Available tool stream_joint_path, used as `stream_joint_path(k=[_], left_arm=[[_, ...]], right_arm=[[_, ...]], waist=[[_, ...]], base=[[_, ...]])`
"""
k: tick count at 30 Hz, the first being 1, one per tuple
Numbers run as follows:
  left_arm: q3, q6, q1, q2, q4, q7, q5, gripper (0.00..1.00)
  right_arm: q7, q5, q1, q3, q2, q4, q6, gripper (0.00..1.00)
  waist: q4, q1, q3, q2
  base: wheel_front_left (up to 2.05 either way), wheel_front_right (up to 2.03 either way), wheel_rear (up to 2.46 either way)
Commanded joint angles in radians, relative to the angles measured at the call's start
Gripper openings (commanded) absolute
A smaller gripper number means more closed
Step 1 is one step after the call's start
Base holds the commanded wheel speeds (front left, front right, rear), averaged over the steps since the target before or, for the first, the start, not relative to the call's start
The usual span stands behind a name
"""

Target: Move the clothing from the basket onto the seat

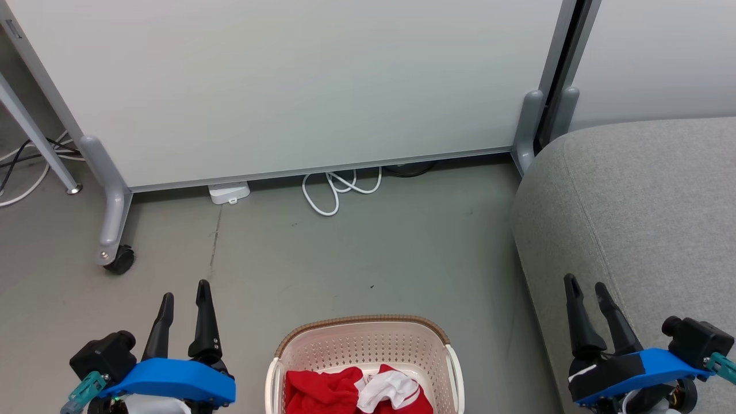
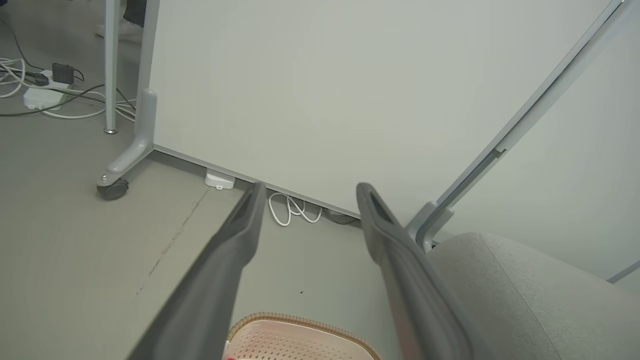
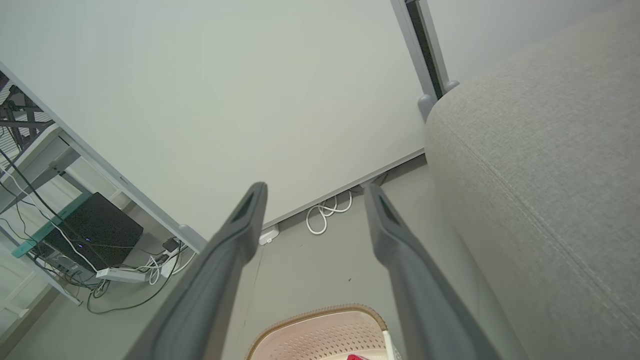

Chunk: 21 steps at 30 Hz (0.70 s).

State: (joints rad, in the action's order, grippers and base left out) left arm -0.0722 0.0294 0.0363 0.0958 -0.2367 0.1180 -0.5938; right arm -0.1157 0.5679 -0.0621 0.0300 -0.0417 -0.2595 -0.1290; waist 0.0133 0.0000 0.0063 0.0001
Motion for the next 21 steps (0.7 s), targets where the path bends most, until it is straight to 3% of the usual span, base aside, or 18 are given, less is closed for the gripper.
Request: stream_joint_path(k=[1,21], left_arm=[[-0.004,-0.005,0.005,0.012,0.007,0.012,0.03,1.0],[-0.033,-0.003,0.0,0.019,-0.013,0.064,0.188,1.0]], right_arm=[[-0.009,-0.034,-0.019,-0.003,-0.007,0.007,-0.001,1.0],[-0.043,-0.261,-0.02,-0.012,-0.009,0.01,-0.002,1.0]], waist=[[0.0,0.0,-0.001,-0.0001],[0.0,0.0,0.003,-0.0001]], base=[[0.0,0.0,0.0],[0.0,0.0,0.0]])
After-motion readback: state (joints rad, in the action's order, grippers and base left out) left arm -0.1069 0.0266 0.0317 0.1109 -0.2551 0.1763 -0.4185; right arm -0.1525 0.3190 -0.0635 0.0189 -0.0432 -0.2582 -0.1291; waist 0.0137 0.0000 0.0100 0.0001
